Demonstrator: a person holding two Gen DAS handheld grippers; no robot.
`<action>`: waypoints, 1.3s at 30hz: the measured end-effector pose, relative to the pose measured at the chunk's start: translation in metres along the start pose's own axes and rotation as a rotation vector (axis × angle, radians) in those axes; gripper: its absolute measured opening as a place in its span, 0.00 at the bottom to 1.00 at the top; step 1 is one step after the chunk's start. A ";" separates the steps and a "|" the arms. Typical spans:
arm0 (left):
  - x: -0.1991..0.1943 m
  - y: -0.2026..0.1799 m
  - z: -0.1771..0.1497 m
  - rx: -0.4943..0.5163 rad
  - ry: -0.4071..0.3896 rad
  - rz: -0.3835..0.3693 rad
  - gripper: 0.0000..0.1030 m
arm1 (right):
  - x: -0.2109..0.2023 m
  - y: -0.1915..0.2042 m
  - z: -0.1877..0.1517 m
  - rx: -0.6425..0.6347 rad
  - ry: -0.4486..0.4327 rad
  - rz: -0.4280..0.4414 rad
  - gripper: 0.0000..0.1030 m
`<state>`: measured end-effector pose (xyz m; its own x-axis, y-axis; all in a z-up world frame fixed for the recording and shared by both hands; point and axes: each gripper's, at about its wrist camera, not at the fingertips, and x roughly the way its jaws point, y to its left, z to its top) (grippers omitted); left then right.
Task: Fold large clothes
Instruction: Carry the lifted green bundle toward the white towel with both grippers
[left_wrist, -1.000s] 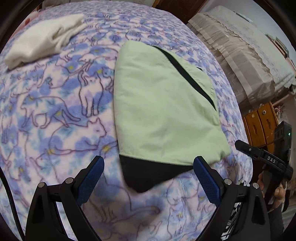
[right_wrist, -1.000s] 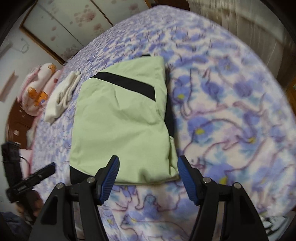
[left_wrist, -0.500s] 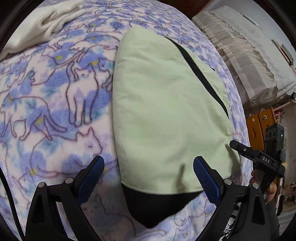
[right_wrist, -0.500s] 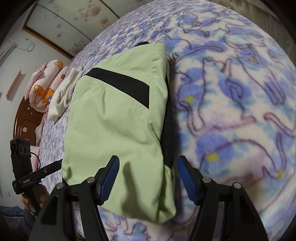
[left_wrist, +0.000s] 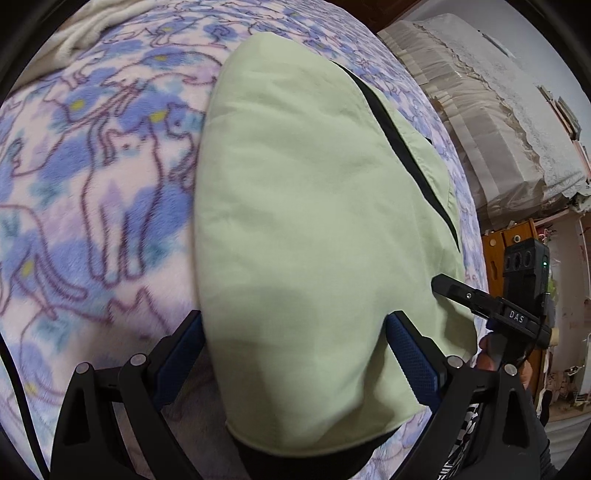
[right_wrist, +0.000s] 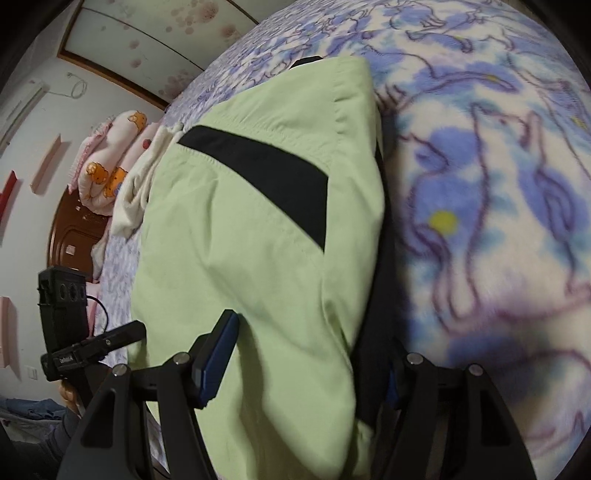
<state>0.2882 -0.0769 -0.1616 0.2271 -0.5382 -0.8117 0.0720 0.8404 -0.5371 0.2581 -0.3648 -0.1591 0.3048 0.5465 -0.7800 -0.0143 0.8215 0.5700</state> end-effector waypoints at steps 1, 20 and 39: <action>0.002 0.000 0.003 -0.001 -0.001 -0.006 0.93 | 0.001 -0.001 0.000 0.003 0.002 0.010 0.65; 0.017 -0.021 0.023 0.038 -0.020 0.018 0.73 | 0.008 0.011 0.007 0.006 -0.021 -0.009 0.16; -0.119 -0.037 -0.017 0.197 -0.167 0.099 0.28 | -0.038 0.140 -0.042 -0.146 -0.124 -0.092 0.08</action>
<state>0.2421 -0.0454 -0.0490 0.3981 -0.4484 -0.8003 0.2253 0.8935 -0.3885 0.2044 -0.2640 -0.0602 0.4260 0.4513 -0.7841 -0.1162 0.8868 0.4473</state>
